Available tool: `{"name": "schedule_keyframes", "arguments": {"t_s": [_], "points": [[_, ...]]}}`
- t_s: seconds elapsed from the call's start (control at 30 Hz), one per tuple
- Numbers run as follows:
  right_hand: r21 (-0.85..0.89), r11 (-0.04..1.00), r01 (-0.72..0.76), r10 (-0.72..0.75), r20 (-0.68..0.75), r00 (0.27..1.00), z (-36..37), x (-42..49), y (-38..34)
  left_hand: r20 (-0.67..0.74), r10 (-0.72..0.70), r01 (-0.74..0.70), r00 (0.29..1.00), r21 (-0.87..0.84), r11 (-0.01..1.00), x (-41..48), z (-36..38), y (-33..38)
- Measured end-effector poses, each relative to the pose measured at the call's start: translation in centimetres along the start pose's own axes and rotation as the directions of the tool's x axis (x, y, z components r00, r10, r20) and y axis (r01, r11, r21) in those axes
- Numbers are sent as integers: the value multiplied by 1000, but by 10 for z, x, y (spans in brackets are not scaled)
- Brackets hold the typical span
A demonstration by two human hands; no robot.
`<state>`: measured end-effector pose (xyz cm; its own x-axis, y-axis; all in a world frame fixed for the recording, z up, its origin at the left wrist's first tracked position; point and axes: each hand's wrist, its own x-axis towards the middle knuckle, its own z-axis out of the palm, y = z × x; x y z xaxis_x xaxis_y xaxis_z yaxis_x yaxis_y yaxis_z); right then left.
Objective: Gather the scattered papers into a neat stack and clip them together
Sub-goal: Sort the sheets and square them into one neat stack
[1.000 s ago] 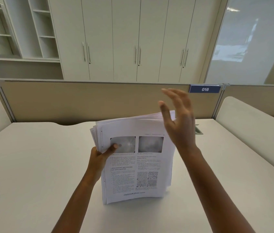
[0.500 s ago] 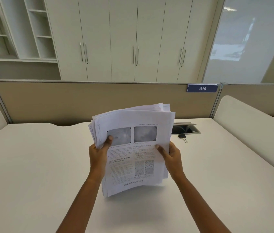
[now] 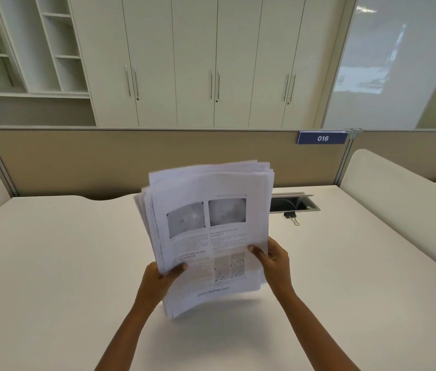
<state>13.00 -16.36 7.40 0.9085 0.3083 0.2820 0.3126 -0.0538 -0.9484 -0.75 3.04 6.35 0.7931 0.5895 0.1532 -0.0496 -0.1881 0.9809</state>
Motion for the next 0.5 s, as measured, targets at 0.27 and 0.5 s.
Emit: {"name": "schedule_keyframes", "arguments": {"t_s": [0.27, 0.5], "points": [[57, 929, -365, 306, 432, 849, -17, -1, 6, -103, -146, 115, 984, -259, 959, 18, -6, 21], [-18, 929, -370, 338, 451, 826, -15, -2, 14, 25, -271, 271, 962, -180, 946, 22, -9, 11]]}}
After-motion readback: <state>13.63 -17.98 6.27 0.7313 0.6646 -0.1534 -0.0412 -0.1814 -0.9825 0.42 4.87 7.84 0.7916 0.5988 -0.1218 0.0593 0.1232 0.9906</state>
